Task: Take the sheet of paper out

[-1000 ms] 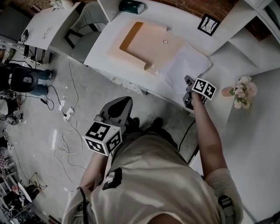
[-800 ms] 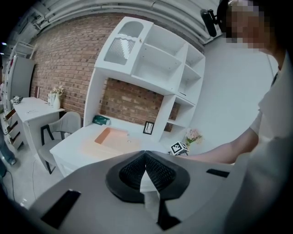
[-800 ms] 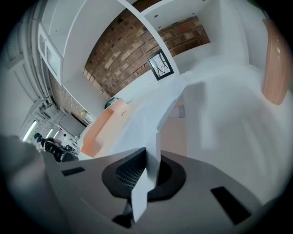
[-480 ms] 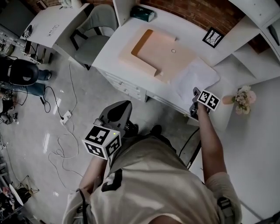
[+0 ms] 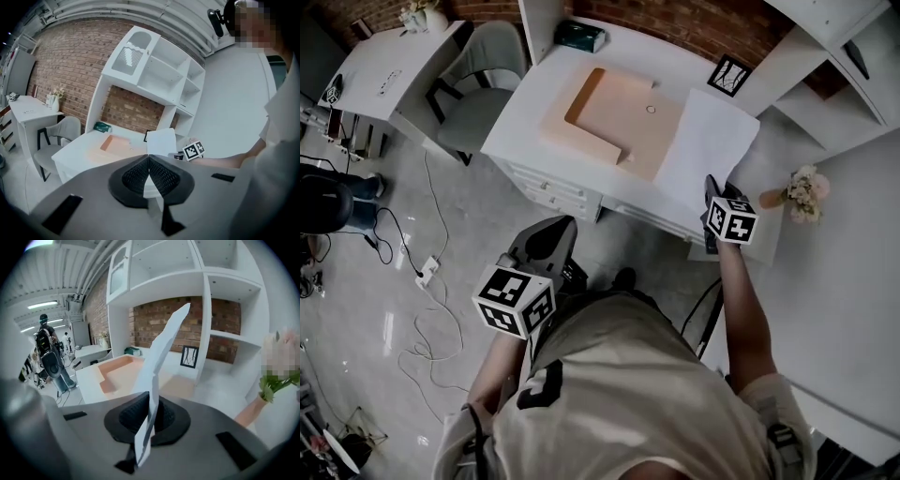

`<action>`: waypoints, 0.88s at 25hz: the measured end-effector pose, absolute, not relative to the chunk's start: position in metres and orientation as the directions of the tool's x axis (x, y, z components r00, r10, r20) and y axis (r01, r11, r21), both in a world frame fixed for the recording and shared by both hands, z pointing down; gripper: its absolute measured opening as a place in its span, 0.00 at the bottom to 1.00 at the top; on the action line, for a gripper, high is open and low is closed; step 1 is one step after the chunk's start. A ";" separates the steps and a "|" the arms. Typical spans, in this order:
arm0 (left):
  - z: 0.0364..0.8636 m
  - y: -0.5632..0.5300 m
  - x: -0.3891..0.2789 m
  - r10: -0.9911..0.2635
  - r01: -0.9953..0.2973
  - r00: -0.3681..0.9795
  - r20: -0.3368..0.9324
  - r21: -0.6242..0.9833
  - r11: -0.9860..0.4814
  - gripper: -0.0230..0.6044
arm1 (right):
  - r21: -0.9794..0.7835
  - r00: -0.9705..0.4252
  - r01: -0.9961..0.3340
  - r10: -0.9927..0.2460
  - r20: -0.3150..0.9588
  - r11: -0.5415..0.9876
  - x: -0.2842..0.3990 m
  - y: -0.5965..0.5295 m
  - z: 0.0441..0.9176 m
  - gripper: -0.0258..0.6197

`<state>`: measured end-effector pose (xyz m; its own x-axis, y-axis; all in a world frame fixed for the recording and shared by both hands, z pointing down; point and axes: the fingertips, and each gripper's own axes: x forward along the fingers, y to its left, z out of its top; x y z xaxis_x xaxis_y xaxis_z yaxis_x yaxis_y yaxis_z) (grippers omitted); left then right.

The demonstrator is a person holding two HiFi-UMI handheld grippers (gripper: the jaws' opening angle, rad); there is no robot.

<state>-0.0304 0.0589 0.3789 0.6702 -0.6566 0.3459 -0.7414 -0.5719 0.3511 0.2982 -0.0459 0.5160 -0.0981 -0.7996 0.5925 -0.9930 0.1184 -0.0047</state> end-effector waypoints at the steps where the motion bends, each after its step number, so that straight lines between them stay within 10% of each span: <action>1: 0.378 0.058 -0.030 -0.652 -0.734 0.678 0.340 0.350 -0.582 0.06 | 0.018 -0.095 -0.992 -0.808 0.582 0.129 0.293 -0.042 0.508 0.08; 22: 0.405 0.056 -0.074 -0.537 -0.640 0.769 0.348 0.419 -0.644 0.06 | 0.129 -0.036 -0.984 -0.842 0.539 0.124 0.205 0.057 0.453 0.08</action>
<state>-0.0736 0.0556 0.4053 0.7686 -0.5366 0.3482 -0.6397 -0.6441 0.4195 0.2055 0.0570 0.4529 -0.0359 -0.8416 0.5389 -0.9838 0.1245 0.1289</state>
